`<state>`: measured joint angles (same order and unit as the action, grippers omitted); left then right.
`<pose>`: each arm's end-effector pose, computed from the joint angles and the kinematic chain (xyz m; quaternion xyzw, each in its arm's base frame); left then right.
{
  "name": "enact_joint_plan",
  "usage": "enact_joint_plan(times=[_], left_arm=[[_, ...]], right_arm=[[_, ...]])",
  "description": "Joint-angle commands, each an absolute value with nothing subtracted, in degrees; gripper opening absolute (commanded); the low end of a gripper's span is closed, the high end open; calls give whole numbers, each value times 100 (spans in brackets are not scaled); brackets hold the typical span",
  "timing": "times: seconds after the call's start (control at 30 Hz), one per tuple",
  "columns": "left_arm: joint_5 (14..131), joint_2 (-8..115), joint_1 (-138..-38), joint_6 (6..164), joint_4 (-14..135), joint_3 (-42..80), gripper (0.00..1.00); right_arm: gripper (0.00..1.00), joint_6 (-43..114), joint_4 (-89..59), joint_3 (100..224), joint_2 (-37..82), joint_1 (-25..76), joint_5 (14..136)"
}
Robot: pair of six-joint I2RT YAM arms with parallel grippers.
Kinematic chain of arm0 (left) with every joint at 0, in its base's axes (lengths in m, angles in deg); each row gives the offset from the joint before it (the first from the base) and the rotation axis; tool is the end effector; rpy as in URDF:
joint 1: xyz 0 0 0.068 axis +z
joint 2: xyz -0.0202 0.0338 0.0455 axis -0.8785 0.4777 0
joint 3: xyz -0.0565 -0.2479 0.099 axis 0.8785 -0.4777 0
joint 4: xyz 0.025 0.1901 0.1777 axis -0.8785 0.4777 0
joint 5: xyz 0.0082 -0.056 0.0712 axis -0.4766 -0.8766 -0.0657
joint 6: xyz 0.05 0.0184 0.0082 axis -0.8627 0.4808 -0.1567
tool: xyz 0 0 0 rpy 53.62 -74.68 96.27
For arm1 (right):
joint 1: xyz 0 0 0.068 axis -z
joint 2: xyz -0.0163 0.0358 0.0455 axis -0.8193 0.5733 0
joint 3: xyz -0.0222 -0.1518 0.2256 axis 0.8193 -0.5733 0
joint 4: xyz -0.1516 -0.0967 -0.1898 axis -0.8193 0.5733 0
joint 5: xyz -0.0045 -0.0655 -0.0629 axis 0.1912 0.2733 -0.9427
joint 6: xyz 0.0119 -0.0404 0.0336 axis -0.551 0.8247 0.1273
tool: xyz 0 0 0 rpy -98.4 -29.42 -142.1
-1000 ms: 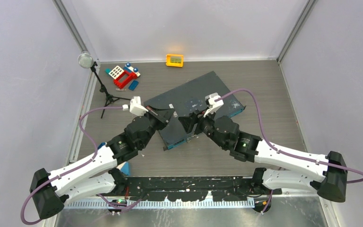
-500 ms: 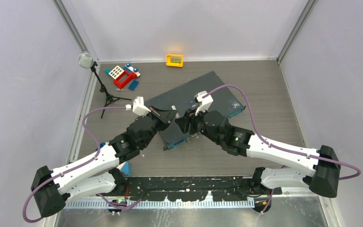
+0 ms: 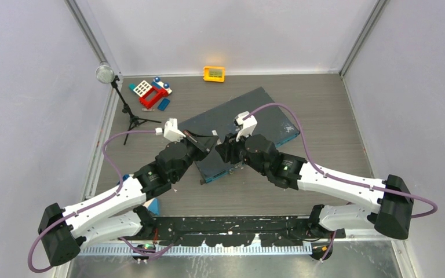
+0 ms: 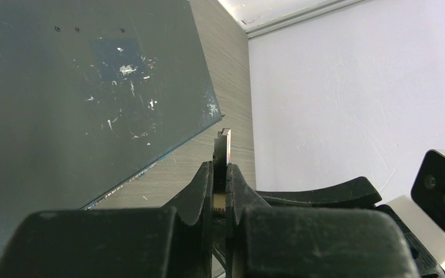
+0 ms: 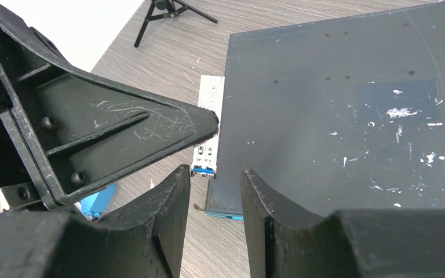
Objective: Insert the plug into the switch port
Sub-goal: Pick up the plug from the center of the board.
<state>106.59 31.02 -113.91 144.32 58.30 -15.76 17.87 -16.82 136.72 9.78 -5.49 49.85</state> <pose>0.1447 -0.1630 0.2950 -0.2576 0.7225 -0.4615 0.4456 0.1464 0.2367 0.3094 -0.1589 0.7824 0.3064 0.5185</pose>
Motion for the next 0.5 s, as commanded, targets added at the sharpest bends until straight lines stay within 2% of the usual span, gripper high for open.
enact_joint_plan(times=[0.0,0.33,0.4,0.47], left_arm=[[10620,3110,-11411,14525,5666,-1372,0],[10488,3173,-11407,14635,5639,-1434,0],[10479,3169,-11411,14644,5632,-1447,0],[10469,3161,-11411,14644,5628,-1464,0]], right_arm=[[42,1892,-2033,13924,1000,-522,4914],[41,1958,-2174,13893,1028,-520,4830],[32,1989,-2225,13864,1014,-521,4819],[18,2026,-2258,13838,1006,-517,4779]])
